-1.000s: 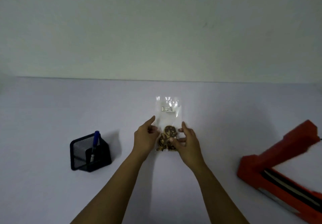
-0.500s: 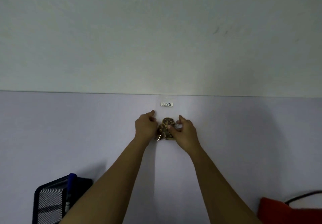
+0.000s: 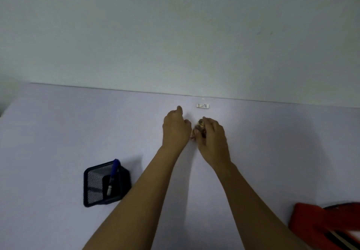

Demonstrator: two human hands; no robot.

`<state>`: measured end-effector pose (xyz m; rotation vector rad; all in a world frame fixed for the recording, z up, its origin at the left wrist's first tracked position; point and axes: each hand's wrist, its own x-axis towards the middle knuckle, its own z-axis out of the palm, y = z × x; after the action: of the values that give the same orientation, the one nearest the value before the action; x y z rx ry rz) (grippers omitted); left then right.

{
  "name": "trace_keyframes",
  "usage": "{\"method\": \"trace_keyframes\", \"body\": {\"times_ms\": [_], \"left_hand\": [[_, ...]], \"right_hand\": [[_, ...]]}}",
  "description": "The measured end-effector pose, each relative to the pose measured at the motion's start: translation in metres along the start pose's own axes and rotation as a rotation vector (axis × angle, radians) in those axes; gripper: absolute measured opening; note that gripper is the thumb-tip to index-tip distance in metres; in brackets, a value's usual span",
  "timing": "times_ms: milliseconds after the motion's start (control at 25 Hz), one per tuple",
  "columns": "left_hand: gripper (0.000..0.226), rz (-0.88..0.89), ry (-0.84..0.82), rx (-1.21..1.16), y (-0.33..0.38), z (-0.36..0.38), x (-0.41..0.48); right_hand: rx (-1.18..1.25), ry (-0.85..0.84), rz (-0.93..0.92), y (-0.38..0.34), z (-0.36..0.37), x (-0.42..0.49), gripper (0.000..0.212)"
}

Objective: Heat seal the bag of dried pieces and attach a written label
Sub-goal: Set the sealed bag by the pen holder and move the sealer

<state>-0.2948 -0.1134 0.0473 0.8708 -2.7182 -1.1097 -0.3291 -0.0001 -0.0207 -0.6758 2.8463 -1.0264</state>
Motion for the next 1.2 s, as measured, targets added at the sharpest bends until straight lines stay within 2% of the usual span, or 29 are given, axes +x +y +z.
{"method": "trace_keyframes", "body": {"times_ms": [160, 280, 360, 520, 600, 840, 1080, 1200], "left_hand": [[0.045, 0.105, 0.231, -0.046, -0.021, -0.058, -0.05], [0.051, 0.07, 0.407, -0.007, -0.067, -0.095, -0.086], [0.056, 0.019, 0.457, 0.008, -0.094, -0.105, -0.11], [0.1, -0.261, 0.259, 0.039, -0.139, -0.093, -0.139], [0.112, -0.324, 0.178, 0.02, -0.149, -0.084, -0.143], [0.101, -0.243, 0.247, -0.067, -0.136, -0.084, -0.128], [0.101, -0.064, 0.097, -0.106, -0.08, -0.065, -0.038], [0.102, -0.037, 0.027, -0.078, -0.056, -0.046, 0.019]], "right_hand": [[-0.142, -0.211, -0.127, -0.043, 0.028, -0.037, 0.056], [-0.182, -0.346, -0.194, -0.072, 0.053, -0.063, 0.056], [-0.207, -0.386, -0.189, -0.08, 0.068, -0.076, 0.056], [-0.355, -0.409, -0.211, -0.081, 0.094, -0.096, 0.066], [-0.401, -0.433, -0.202, -0.075, 0.101, -0.101, 0.066], [-0.388, -0.374, -0.145, -0.064, 0.095, -0.101, 0.079], [-0.368, -0.306, 0.03, -0.028, 0.069, -0.091, 0.069], [-0.342, -0.259, 0.074, -0.016, 0.063, -0.087, 0.072]]}}
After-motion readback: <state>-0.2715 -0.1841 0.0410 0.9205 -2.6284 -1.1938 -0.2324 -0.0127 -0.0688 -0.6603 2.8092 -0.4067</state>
